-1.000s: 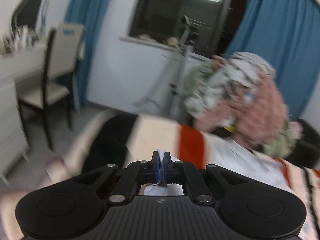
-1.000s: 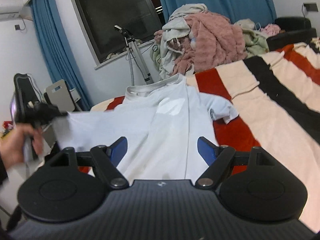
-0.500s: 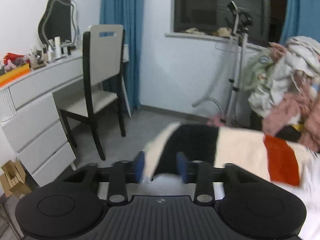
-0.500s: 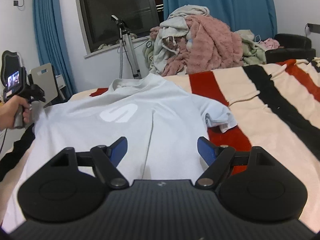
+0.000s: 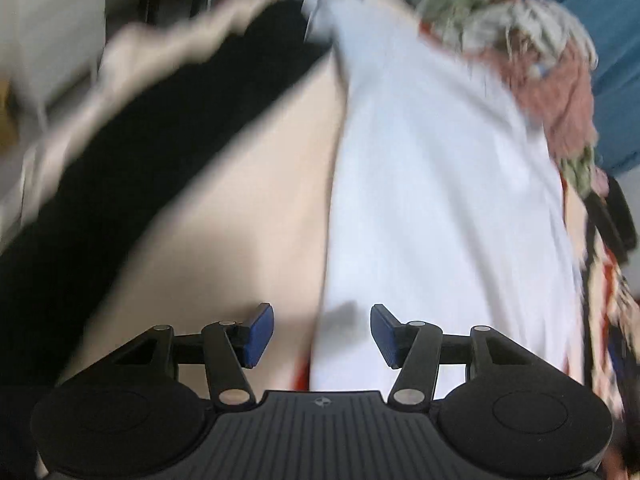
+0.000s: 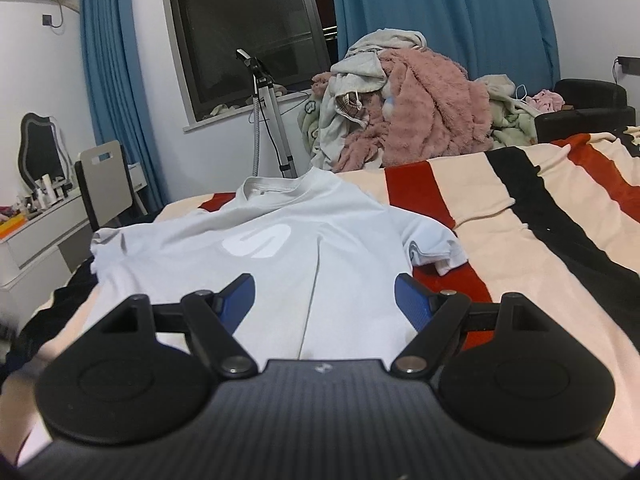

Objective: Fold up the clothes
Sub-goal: 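Smooth the laid-out shirt flat with the left gripper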

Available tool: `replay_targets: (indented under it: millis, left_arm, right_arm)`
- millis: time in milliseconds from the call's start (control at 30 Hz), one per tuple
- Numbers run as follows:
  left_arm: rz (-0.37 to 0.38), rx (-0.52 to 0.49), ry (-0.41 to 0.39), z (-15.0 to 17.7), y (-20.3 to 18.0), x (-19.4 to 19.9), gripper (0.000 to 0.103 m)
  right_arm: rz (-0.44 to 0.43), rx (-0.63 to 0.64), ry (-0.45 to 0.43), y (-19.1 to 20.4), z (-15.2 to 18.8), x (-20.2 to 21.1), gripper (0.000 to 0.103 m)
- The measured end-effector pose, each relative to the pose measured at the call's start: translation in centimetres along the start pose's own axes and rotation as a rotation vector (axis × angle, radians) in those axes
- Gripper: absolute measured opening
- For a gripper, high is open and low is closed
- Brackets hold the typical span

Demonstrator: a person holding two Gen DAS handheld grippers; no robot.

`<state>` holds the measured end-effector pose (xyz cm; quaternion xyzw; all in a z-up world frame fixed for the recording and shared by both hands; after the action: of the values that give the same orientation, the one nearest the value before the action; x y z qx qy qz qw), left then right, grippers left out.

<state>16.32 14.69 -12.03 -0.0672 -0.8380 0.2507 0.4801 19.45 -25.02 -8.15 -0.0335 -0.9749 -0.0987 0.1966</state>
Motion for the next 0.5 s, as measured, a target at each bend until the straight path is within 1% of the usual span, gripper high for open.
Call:
replay_targets:
  millis: [200, 267, 300, 400, 433, 500]
  left_arm:
    - [0.055, 0.068, 0.153, 10.0, -0.3, 2.8, 0.053]
    - [0.071, 0.089, 0.203, 13.2, -0.4, 3.8, 0.048]
    - [0.049, 0.086, 0.221, 13.8, -0.3, 3.7, 0.045]
    - [-0.010, 0.086, 0.231, 14.2, -0.2, 4.3, 0.021]
    - [-0.026, 0.062, 0.235, 14.2, -0.3, 4.6, 0.002]
    - [-0.024, 0.034, 0.231, 14.0, -0.7, 5.6, 0.002]
  right_arm:
    - [0.017, -0.012, 0.011, -1.4, -0.2, 4.6, 0.078]
    - [0.025, -0.034, 0.022, -2.0, -0.3, 6.0, 0.078]
    - [0.031, -0.043, 0.022, -2.3, -0.3, 6.5, 0.078]
    - [0.059, -0.071, 0.026, -3.3, -0.3, 7.8, 0.078]
    - [0.069, -0.085, 0.033, -3.8, -0.1, 8.1, 0.078]
    - [0.080, -0.135, 0.057, -4.9, 0.5, 8.5, 0.078]
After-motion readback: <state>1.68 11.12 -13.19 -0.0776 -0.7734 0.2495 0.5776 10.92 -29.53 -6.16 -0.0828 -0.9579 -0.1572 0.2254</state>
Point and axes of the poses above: each gripper's, at about its wrist camera, not at the fingertips, and x roughly against the way its jaws point, y to its left, z to its underside, the point moved 8 cm from there along -x, roughly the way its jaws point, and after that the axes turned 9 degrees about z, right-handed, at the moved point
